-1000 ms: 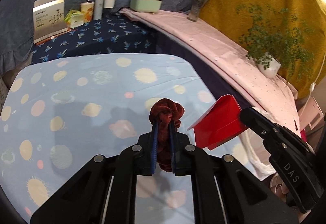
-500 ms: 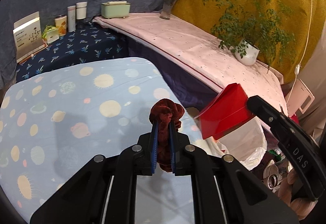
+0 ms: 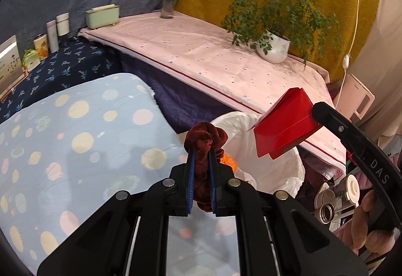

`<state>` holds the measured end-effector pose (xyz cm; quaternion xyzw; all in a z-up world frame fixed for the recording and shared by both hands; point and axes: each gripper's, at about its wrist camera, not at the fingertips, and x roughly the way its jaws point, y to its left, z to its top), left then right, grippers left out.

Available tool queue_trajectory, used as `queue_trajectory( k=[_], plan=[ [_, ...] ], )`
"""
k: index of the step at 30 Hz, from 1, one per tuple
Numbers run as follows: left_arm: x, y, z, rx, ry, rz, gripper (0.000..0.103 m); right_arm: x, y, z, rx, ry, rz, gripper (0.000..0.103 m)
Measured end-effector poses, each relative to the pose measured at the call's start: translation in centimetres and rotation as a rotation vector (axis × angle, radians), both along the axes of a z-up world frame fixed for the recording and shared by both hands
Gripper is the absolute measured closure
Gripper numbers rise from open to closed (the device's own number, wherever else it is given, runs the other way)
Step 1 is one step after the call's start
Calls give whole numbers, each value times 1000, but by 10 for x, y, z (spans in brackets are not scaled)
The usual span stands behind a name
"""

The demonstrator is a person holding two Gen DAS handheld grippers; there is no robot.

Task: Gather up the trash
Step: 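Carry the scrunchie and red case over the bin and open both tools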

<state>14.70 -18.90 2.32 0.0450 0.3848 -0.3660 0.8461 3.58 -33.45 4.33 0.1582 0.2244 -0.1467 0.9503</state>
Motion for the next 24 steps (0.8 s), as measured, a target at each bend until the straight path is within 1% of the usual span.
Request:
queue_trajectory(
  k=[7,10,11,13,15,16,22,23,24],
  plan=[
    [-8,-33,-3,-10,21,-63,93,-9,-24,-8,9,14,-44,101],
    [-10,-41,-4,-16,22,-74,89,-11,-31,-12,13,19,-57,101],
    [-10,-43,-4,-13,18,-69,86,-12,-34,-13,14,21,-59,101],
    [-10,-46,-4,-7,9,-58,67,-12,-37,-14,16,25,-65,101],
    [-11,-46,-4,-10,-1,-46,61,-12,-40,-16,18,28,-67,101],
    [-10,-46,-4,-8,-3,-43,58,-12,-41,-16,19,28,-67,101],
    [-6,-41,-9,10,-1,-23,57,-8,-42,-17,15,30,-64,101],
    [-5,-40,-10,12,-1,-18,56,-7,-42,-17,16,32,-60,99],
    [-4,-38,-10,14,-3,-12,53,-6,-41,-17,18,32,-57,95]
  ],
)
